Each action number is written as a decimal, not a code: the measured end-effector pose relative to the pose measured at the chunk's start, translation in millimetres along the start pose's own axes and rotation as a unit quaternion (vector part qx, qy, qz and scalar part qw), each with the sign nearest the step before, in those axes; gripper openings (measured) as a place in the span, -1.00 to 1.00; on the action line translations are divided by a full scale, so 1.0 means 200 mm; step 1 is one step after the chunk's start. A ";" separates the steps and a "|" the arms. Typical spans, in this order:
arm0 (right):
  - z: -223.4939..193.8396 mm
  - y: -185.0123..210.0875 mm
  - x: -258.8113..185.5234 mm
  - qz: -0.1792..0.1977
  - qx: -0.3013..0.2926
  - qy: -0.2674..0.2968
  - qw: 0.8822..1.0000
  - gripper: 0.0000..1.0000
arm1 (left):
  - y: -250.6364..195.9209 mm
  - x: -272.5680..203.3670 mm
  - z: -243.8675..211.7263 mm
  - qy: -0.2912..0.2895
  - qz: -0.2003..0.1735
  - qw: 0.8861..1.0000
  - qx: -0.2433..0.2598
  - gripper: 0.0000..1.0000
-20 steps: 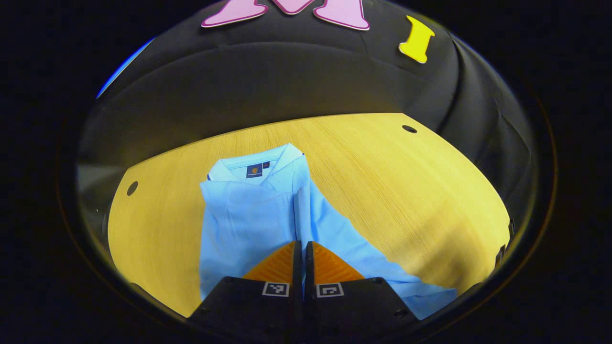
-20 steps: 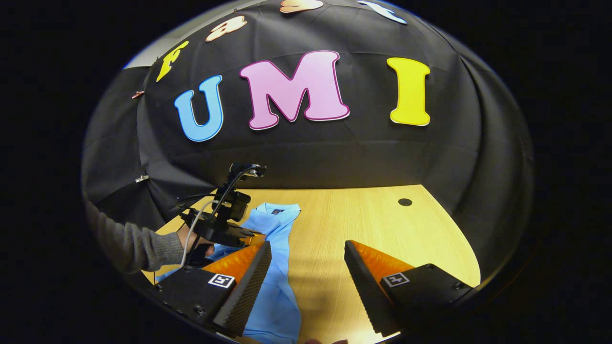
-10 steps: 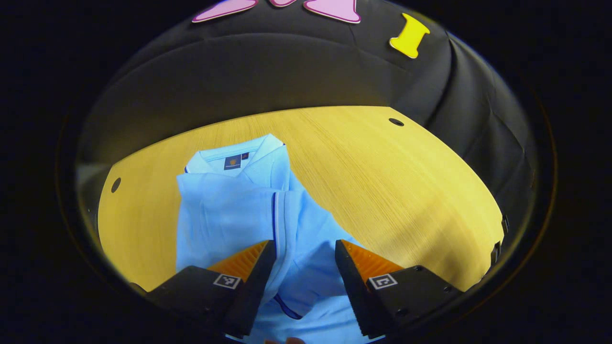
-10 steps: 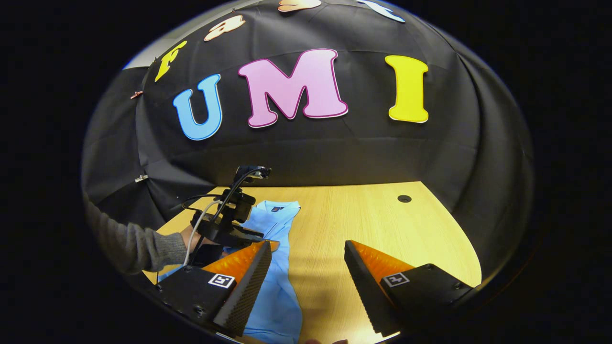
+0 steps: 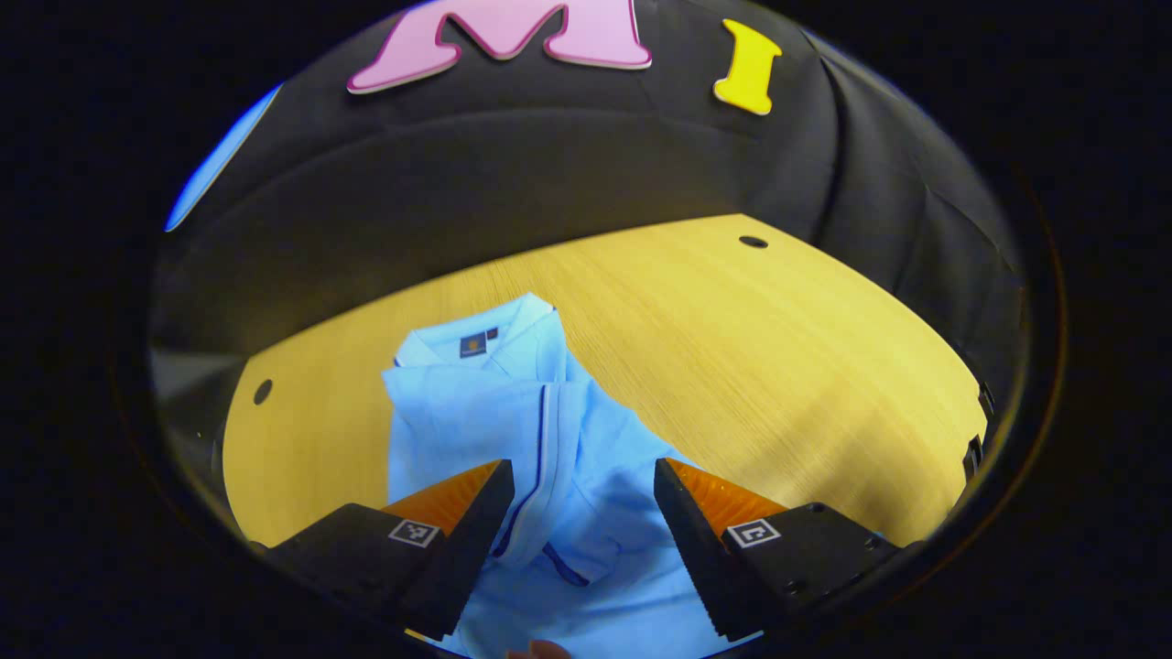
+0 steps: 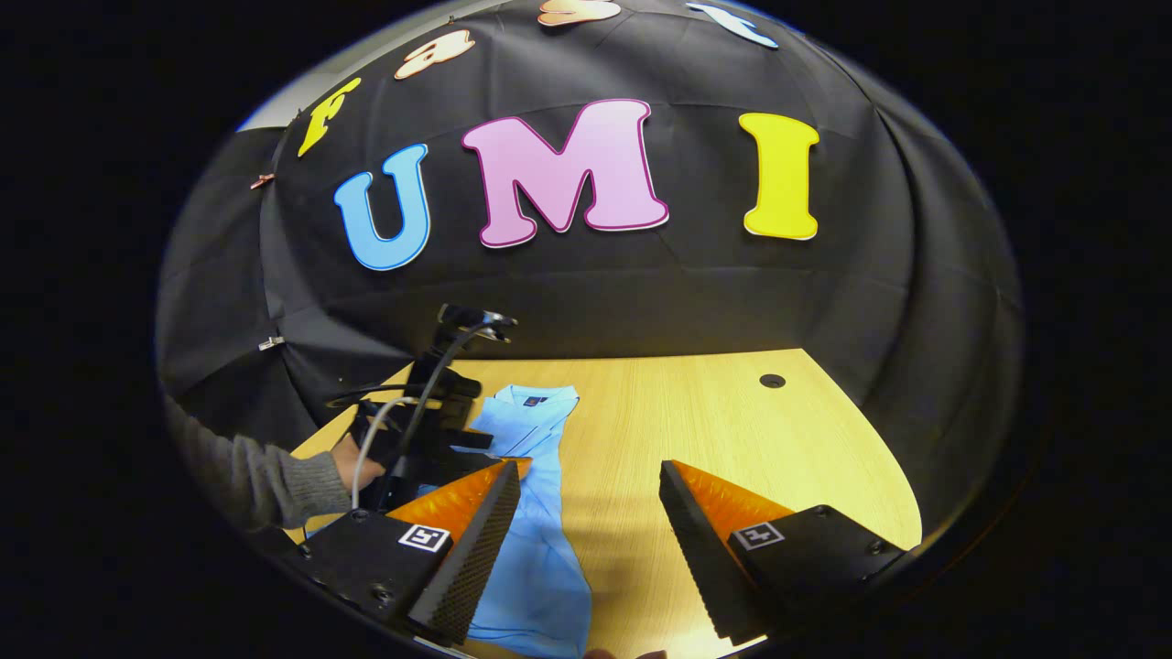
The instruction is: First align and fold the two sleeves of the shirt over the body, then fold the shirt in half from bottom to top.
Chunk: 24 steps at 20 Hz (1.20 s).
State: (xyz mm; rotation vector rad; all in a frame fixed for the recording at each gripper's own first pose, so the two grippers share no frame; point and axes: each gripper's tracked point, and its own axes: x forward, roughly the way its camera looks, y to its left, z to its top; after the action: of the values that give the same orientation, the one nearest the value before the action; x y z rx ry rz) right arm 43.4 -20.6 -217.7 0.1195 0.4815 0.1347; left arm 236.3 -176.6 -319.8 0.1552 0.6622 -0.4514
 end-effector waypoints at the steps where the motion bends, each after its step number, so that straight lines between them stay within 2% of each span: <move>1: -0.01 0.01 -0.01 0.000 -0.002 0.001 1.000 0.91 | 0.01 -0.10 0.01 -0.018 0.006 1.000 0.002 0.96; 5: -0.08 0.09 -0.09 0.002 -0.012 0.016 1.000 0.91 | 0.03 -0.57 -0.08 -0.061 0.030 0.998 0.001 0.96; 10: -0.34 0.14 -0.22 -0.006 -0.025 0.075 0.997 0.91 | 0.11 -1.01 -0.48 -0.017 0.060 0.997 -0.039 0.98; 14: -0.60 0.15 -0.32 -0.019 -0.031 0.133 0.991 0.92 | 0.21 -1.17 -0.85 0.041 0.085 0.992 -0.086 0.98; 17: -0.78 0.16 -0.35 -0.026 -0.028 0.173 0.984 0.92 | 0.24 -1.23 -1.04 0.075 0.092 0.988 -0.099 0.99; 22: -1.02 0.15 -0.40 -0.042 -0.007 0.234 0.971 0.92 | 0.23 -1.23 -1.22 0.115 0.080 0.984 -0.106 0.99; 24: -1.08 0.15 -0.40 -0.047 -0.006 0.249 0.967 0.92 | 0.26 -1.23 -1.28 0.125 0.088 0.983 -0.102 0.99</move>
State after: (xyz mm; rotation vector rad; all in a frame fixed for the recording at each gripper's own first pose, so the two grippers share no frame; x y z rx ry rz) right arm -131.7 14.8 -366.1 0.0498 0.9880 0.0724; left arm -53.5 27.8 -366.4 0.0747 0.9295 -0.1930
